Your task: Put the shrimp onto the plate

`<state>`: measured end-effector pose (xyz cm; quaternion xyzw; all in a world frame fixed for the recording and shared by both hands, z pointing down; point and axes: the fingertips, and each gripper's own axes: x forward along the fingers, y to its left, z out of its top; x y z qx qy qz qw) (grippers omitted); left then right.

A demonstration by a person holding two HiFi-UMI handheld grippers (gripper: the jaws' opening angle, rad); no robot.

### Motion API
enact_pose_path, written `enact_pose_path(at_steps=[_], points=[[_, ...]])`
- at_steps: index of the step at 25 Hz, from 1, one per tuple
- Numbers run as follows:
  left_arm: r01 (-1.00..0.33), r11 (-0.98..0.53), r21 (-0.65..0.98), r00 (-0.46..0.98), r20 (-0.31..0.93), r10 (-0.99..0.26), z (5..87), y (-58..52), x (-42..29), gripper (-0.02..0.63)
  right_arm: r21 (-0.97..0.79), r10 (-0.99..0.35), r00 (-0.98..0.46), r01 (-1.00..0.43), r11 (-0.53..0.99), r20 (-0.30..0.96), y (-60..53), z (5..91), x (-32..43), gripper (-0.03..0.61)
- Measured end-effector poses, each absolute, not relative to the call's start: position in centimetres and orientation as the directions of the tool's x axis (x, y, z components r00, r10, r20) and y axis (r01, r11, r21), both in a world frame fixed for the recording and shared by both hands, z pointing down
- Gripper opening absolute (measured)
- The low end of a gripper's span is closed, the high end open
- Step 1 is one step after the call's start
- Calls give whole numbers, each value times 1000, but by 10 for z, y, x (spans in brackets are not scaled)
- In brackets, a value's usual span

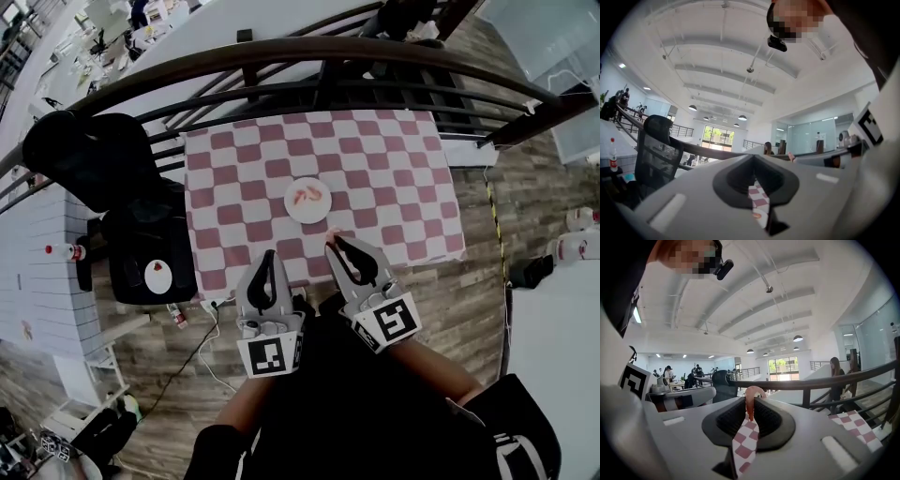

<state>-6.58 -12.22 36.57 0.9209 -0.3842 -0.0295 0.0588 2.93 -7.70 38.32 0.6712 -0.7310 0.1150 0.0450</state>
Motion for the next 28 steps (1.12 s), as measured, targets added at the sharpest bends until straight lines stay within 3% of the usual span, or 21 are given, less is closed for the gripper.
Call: enact_pose_path(at_steps=[8,28], points=[[-758,-640,128,652,107,-750,391,-131,-59,11,-117,-947,-169,-983,142,273,-91,409,39,54],[-842,-523,130,539,187,-821,400,-143,-30,11,-110,-798,-367,-926,360,478,-140,502,65,55]])
